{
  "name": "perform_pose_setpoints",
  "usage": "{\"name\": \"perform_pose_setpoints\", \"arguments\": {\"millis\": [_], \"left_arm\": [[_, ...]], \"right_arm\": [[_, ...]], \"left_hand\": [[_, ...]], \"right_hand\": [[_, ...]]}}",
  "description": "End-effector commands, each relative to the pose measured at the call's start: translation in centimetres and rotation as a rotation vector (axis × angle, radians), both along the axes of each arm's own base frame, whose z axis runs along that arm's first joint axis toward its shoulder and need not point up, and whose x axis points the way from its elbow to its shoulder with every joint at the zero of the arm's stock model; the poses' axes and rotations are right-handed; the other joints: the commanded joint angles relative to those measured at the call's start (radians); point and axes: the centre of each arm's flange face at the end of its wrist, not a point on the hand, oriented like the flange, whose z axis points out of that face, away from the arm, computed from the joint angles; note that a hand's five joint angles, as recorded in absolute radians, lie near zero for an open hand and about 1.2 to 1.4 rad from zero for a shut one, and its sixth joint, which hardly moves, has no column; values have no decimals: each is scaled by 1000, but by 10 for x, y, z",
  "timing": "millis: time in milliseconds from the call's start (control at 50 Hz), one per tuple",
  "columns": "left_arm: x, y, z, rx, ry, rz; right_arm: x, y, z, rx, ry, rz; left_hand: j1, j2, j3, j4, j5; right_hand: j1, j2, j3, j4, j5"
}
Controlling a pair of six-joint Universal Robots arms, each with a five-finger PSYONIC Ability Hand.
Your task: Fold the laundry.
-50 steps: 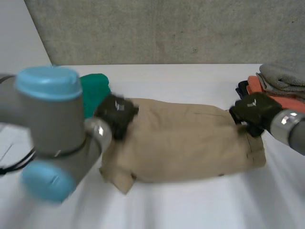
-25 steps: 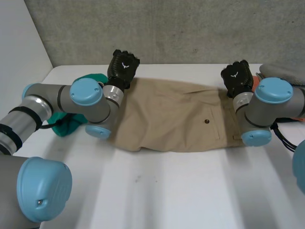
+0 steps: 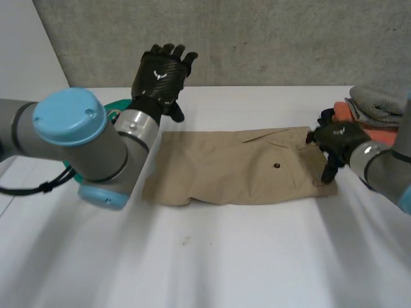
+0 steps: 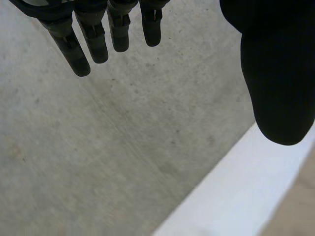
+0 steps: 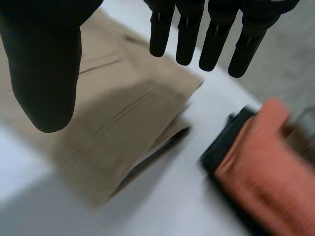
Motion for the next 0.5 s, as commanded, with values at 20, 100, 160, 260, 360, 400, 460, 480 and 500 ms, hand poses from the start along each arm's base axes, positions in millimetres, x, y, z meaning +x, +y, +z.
{"name": "perform_pose_setpoints", "arguments": {"millis": [20,100,160,260,360,400,460,480,500], "left_arm": [[9,22,-15,140,25,-17],[9,23,-22,161,21,-18],[9,23,-24,166,18,-17],[9,24,-24,169,16,-17],[12,25,-22,178,13,-12],[14,28,-20,188,7,-12],[18,34,-9,194,10,-12],[19,35,-7,200,10,-12],[20,37,-6,207,11,-14]], "right_arm": [[-8,3,-23,56,-20,8],[-7,-11,-46,22,-22,8],[-7,-17,-51,-11,-23,1],[-12,-22,-50,-64,5,-45],[-30,-20,-44,-65,36,-102],[-37,-17,-19,-133,84,-103],[-43,-14,0,-192,160,-92],[-43,-12,8,-230,217,-74],[-43,-12,11,-248,246,-65]], "left_hand": [[-18,-31,-39,-27,-52],[-18,-31,-39,-27,-52],[-18,-31,-39,-27,-52],[-18,-31,-39,-27,-52],[-18,-31,-39,-27,-52],[-18,-31,-39,-27,-52],[-18,-31,-39,-27,-52],[-18,-31,-39,-27,-52],[-18,-31,-39,-27,-52]], "right_hand": [[110,126,112,109,97],[200,216,202,200,188],[756,772,758,755,744],[981,997,983,980,968],[981,997,983,980,968],[981,997,983,980,968],[981,997,983,980,968],[981,997,983,980,968],[981,997,983,980,968]]}}
